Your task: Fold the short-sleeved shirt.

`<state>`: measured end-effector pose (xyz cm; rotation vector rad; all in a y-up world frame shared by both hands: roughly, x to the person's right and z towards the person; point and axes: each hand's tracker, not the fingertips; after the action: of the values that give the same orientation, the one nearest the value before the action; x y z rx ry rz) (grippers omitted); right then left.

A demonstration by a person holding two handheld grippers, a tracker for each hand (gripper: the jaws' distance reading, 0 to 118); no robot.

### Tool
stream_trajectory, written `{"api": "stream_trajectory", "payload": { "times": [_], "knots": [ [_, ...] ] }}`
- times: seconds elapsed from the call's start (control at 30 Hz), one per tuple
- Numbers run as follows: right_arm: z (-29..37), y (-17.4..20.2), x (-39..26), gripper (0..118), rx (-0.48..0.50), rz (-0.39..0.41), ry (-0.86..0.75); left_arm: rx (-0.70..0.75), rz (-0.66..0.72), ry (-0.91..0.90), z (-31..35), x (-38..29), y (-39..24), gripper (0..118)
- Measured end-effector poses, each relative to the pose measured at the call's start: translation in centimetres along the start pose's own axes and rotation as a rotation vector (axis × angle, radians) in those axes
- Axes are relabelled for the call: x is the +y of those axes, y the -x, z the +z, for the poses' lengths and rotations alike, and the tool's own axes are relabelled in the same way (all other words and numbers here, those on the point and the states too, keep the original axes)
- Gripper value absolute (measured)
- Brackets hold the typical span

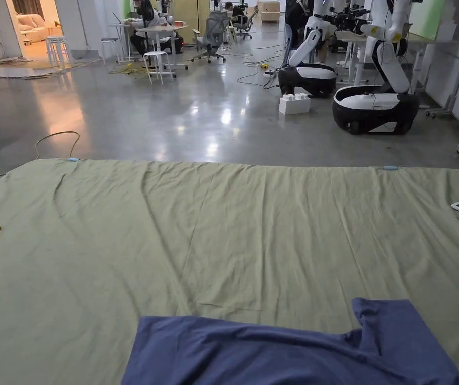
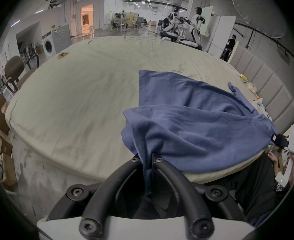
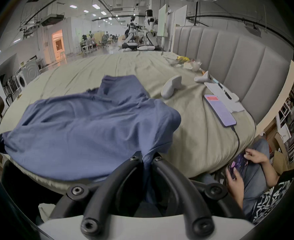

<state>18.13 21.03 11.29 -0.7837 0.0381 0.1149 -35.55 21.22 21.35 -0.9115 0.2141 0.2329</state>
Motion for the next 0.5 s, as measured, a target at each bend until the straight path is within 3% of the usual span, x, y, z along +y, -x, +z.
{"api": "stream_trajectory", "payload": {
  "times": [0.03,0.07,0.13,0.17,0.3,0.43,0.5],
  "knots": [
    [-0.7,0.0,-0.3,13,0.006,-0.004,0.020,0.009,0.008,0.003,-0.5,0.0,0.1,16],
    [-1.1,-0.1,-0.4,29,0.004,-0.009,0.031,0.020,0.013,0.013,-0.9,-0.1,0.2,32],
    [-0.9,-0.7,-0.3,64,-0.006,-0.017,0.047,0.031,-0.007,0.006,-0.7,-0.3,0.5,85],
    [-0.1,-1.1,-0.2,64,-0.007,-0.050,0.027,0.035,-0.011,-0.023,0.0,-0.3,0.6,95],
    [1.8,-3.3,0.6,64,-0.041,-0.093,-0.078,0.026,0.010,-0.221,4.5,0.8,1.0,94],
    [7.8,-1.6,3.4,64,-0.012,0.078,-0.295,0.073,-0.067,-0.493,11.1,2.0,-1.4,94],
    [10.8,-0.2,4.6,65,0.045,0.108,-0.414,0.070,-0.095,-0.603,14.1,2.4,-3.1,94]
  ]
}}
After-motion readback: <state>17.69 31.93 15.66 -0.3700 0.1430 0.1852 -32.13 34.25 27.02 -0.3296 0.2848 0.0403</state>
